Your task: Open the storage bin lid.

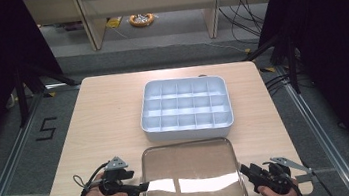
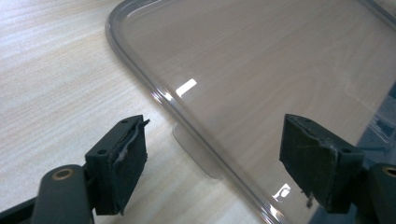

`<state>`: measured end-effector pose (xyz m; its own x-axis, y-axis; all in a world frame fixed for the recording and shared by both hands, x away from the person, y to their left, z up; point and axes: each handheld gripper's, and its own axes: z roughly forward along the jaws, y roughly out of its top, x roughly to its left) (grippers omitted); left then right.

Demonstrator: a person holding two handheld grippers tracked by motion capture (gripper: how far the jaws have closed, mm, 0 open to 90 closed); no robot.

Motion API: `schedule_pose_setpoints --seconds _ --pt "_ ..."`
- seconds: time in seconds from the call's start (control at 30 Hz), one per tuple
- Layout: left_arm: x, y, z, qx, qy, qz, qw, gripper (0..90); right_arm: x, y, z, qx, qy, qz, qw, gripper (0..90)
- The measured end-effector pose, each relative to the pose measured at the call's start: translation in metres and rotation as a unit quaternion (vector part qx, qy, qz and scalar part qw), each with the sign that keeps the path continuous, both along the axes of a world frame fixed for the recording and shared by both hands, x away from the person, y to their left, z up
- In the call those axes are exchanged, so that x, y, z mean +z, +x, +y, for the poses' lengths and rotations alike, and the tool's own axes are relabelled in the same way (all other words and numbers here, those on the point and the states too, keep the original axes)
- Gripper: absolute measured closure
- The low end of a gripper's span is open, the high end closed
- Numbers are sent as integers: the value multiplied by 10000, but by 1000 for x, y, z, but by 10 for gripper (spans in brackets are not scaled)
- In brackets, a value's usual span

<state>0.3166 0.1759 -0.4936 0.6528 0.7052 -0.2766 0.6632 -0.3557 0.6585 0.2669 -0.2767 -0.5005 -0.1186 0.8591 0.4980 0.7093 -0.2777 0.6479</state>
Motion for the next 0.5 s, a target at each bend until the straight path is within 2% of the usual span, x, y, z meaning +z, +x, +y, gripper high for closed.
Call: schedule_pose_setpoints --seconds 0.03,0.07,0.1,0.13,0.17,0.2,0.23,0.27,0.3,0.33,0.37,0.4,0.43,0.47,0.5 --pt "0 0 2 -115 -27 21 9999 224 -4 2 -4 119 -417 -334 9985 543" --pt "0 -2 2 -49 -66 37 10000 224 -2 -1 -1 0 -263 -159 9995 535" --pt "0 -3 1 13 -170 60 9998 224 -2 -2 -1 47 -269 -222 9994 526" --pt "0 -3 4 -69 -87 -33 9999 224 -2 -3 -3 147 -425 -267 9986 518" --pt "0 -4 3 8 -218 -16 9998 223 -1 -4 -1 122 -376 -280 9988 504" --pt "1 -5 4 -18 -230 -21 9997 223 -2 -5 0 153 -261 -252 9992 492" --pt "1 -5 5 2 -266 -23 9996 222 -2 -6 0 159 -380 -319 9986 483" --pt "1 -6 6 15 -299 -48 9995 222 0 -9 5 29 -104 -102 9999 474" --pt "1 -5 7 -7 -340 -74 9994 220 9 -15 11 -229 154 435 9987 458" --pt "1 -6 8 -24 -364 -62 9993 218 5 -13 7 38 -38 23 10000 441" --pt "1 -6 9 -30 -387 -58 9992 215 7 -15 9 77 141 172 9997 427" --pt "0 -6 9 -8 -410 -81 9991 212 6 -15 10 -44 7 26 10000 415" --pt "0 -6 10 3 -374 -89 9993 210 9 -18 13 -252 -25 214 9994 403" --pt "0 -6 11 -9 -415 -109 9991 208 6 -16 9 34 -102 -80 9999 391" --pt "0 -7 11 47 -466 -66 9989 206 4 -15 8 95 -182 -206 9996 384"
